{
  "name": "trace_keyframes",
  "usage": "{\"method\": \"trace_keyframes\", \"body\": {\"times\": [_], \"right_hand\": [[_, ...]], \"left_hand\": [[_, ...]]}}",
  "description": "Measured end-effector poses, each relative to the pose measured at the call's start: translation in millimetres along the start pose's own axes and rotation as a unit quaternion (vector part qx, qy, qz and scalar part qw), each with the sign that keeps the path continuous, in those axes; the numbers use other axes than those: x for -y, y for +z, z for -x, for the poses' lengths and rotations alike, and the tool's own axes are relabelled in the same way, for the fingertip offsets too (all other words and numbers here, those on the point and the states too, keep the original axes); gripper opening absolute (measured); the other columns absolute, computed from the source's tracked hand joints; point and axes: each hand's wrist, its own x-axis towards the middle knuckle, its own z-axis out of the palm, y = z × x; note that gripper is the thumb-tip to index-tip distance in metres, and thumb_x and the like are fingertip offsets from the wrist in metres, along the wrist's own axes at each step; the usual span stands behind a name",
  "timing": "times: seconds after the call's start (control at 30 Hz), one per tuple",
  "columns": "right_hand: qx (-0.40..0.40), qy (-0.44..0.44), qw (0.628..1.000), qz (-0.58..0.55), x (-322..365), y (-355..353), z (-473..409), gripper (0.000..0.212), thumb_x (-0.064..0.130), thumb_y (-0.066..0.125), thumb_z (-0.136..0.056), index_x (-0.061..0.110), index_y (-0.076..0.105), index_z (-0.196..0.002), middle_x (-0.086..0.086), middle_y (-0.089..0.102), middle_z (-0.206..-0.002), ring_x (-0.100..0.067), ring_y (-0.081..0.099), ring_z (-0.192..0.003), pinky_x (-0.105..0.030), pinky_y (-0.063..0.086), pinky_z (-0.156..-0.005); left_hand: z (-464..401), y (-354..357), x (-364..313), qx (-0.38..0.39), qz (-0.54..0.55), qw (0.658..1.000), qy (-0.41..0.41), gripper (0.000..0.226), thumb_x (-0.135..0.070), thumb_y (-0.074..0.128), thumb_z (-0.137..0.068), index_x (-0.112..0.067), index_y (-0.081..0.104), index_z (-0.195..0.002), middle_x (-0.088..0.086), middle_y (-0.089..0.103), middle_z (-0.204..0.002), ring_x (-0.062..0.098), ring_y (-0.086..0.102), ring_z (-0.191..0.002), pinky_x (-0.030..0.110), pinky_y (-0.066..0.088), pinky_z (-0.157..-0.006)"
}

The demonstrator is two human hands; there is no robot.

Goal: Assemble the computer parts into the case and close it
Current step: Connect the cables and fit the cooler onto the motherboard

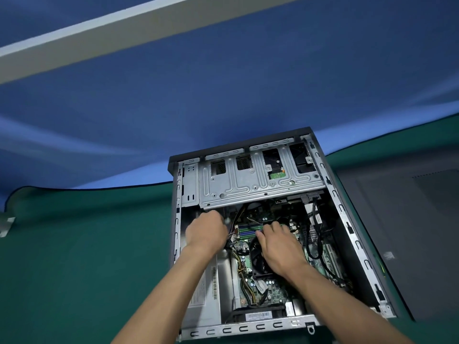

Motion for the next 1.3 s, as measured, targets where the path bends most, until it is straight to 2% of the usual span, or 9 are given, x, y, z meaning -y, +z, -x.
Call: {"method": "trace_keyframes", "body": {"times": [0.13, 0.3, 0.47, 0.53, 0.67, 0.83, 0.97, 1.17, 1.3], "right_hand": [[-0.005, 0.000, 1.000, -0.003, 0.3, 0.9, -2.6, 0.049, 0.042, 0.013, -0.103, 0.014, 0.047, -0.124, -0.006, 0.049, -0.122, -0.022, 0.045, -0.111, -0.035, 0.038, -0.101], [-0.020, -0.006, 1.000, -0.001, -0.2, 5.6, -4.5, 0.049, 0.042, 0.012, -0.103, 0.015, 0.049, -0.120, -0.006, 0.051, -0.118, -0.021, 0.047, -0.106, -0.033, 0.039, -0.097], [-0.021, -0.006, 1.000, -0.004, -2.7, 6.9, -5.8, 0.050, 0.041, 0.013, -0.103, 0.013, 0.049, -0.123, -0.006, 0.051, -0.119, -0.022, 0.046, -0.109, -0.034, 0.038, -0.099], [-0.020, -0.007, 1.000, -0.001, -1.9, 6.9, -6.4, 0.050, 0.041, 0.012, -0.103, 0.013, 0.049, -0.124, -0.006, 0.051, -0.120, -0.022, 0.045, -0.110, -0.034, 0.037, -0.100], [-0.016, -0.002, 1.000, -0.003, -1.3, 6.2, -6.1, 0.051, 0.043, 0.013, -0.102, 0.014, 0.048, -0.125, -0.006, 0.050, -0.122, -0.023, 0.044, -0.112, -0.035, 0.038, -0.099], [-0.016, -0.002, 1.000, -0.008, -0.5, 5.5, -5.6, 0.051, 0.043, 0.013, -0.102, 0.014, 0.049, -0.124, -0.006, 0.050, -0.121, -0.023, 0.045, -0.113, -0.035, 0.039, -0.098], [-0.016, -0.001, 1.000, -0.011, -0.8, 4.8, -5.7, 0.051, 0.043, 0.013, -0.102, 0.014, 0.049, -0.123, -0.006, 0.050, -0.121, -0.022, 0.045, -0.112, -0.035, 0.039, -0.099], [-0.010, 0.000, 1.000, -0.018, -1.0, 5.2, -6.3, 0.049, 0.042, 0.014, -0.103, 0.014, 0.048, -0.124, -0.007, 0.048, -0.123, -0.023, 0.044, -0.114, -0.036, 0.038, -0.098], [-0.009, 0.000, 1.000, -0.022, -2.1, 6.0, -6.6, 0.049, 0.041, 0.013, -0.103, 0.014, 0.048, -0.124, -0.008, 0.048, -0.124, -0.024, 0.044, -0.114, -0.036, 0.039, -0.097]], "left_hand": [[-6.0, -0.6, -2.4, 0.022, 0.034, 0.997, 0.058, 0.022, -0.014, 0.053, -0.088, -0.023, 0.073, -0.086, -0.006, 0.070, -0.081, 0.018, 0.064, -0.083, 0.030, 0.050, -0.074], [-27.3, 9.3, 3.9, 0.187, 0.285, 0.936, -0.085, 0.022, 0.001, 0.041, -0.092, 0.009, 0.059, -0.082, 0.019, 0.068, -0.065, 0.022, 0.060, -0.049, 0.030, 0.047, -0.052], [-41.9, 8.5, 1.7, 0.180, 0.195, 0.958, -0.113, 0.027, -0.004, 0.046, -0.093, 0.014, 0.060, -0.106, 0.021, 0.060, -0.090, 0.030, 0.060, -0.081, 0.033, 0.049, -0.065], [-44.0, 13.8, 1.7, 0.201, 0.186, 0.956, -0.102, 0.020, -0.008, 0.052, -0.092, 0.008, 0.064, -0.097, 0.021, 0.063, -0.092, 0.031, 0.064, -0.083, 0.036, 0.052, -0.075], [-45.1, 19.4, -2.8, 0.260, 0.208, 0.937, -0.104, 0.017, -0.004, 0.063, -0.087, -0.001, 0.061, -0.071, 0.004, 0.061, -0.051, 0.010, 0.053, -0.035, 0.021, 0.046, -0.044], [-50.2, 25.8, -8.7, 0.237, 0.132, 0.961, -0.063, 0.019, -0.010, 0.062, -0.090, 0.006, 0.068, -0.100, 0.010, 0.062, -0.075, 0.021, 0.056, -0.064, 0.028, 0.048, -0.068], [-50.1, 28.6, -8.6, 0.253, 0.125, 0.957, -0.066, 0.021, -0.001, 0.051, -0.094, 0.003, 0.060, -0.076, 0.004, 0.057, -0.049, 0.017, 0.056, -0.047, 0.026, 0.047, -0.050], [-52.9, 29.8, -4.8, 0.248, 0.137, 0.956, -0.082, 0.012, -0.006, 0.059, -0.090, 0.000, 0.066, -0.083, 0.002, 0.056, -0.039, 0.011, 0.054, -0.034, 0.020, 0.045, -0.041], [-54.1, 36.4, -5.2, 0.225, 0.043, 0.973, -0.039, 0.013, -0.009, 0.055, -0.089, -0.002, 0.066, -0.087, 0.011, 0.069, -0.080, 0.023, 0.066, -0.076, 0.030, 0.050, -0.071]]}}
